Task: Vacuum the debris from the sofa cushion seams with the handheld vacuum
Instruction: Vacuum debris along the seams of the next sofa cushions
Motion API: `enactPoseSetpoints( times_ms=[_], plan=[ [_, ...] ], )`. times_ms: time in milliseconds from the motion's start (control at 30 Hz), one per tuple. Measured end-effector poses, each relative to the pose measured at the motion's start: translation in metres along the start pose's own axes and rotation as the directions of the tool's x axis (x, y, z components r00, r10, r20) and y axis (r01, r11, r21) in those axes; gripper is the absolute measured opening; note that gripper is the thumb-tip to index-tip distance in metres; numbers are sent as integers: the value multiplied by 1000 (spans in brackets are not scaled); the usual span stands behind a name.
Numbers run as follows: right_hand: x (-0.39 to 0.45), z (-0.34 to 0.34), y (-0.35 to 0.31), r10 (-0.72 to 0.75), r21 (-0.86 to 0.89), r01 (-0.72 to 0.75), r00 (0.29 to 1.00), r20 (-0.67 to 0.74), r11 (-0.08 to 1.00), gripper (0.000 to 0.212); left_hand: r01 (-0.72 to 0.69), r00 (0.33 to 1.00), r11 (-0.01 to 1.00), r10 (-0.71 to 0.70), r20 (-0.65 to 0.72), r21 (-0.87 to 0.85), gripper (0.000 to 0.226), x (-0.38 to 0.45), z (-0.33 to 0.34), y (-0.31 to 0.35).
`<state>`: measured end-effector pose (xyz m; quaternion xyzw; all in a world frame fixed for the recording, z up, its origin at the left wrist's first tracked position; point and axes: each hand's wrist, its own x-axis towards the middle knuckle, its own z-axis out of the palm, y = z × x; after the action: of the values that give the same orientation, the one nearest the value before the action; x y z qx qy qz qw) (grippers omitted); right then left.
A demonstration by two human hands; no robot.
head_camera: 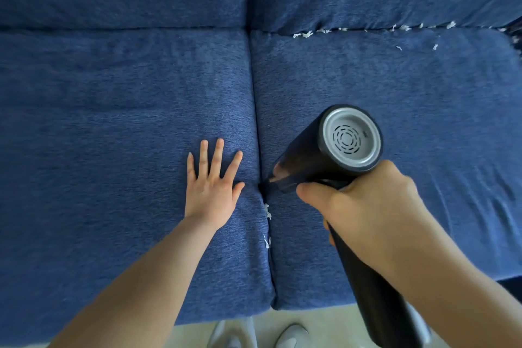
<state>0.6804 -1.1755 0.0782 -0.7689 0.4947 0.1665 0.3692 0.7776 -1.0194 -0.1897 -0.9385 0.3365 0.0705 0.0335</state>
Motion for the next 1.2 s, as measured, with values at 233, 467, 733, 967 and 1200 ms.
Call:
enactPoseSetpoints(
  times_ms=[233,467,733,967,1200],
  plan=[
    [-4,-10,10,-67,17,67,998,-20,998,69,58,998,998,-56,40,-38,80,-6,-1,9],
    [-2,-2,12,-55,21,55,998,-4,998,63,8,999,1000,-7,53,-28,87,-12,-1,3],
    [-10,-6,24,-48,-17,48,999,-2,999,62,46,998,999,-45,46,-21,78,-19,1,14],
    [-13,-9,30,-74,-18,74,997,-15,997,70,33,994,999,-31,106,-23,88,-26,-1,15],
    [-16,3,39,-23,-31,24,999,24,999,48,4,993,1000,-3,118,-10,86,-35,-1,14]
  ],
)
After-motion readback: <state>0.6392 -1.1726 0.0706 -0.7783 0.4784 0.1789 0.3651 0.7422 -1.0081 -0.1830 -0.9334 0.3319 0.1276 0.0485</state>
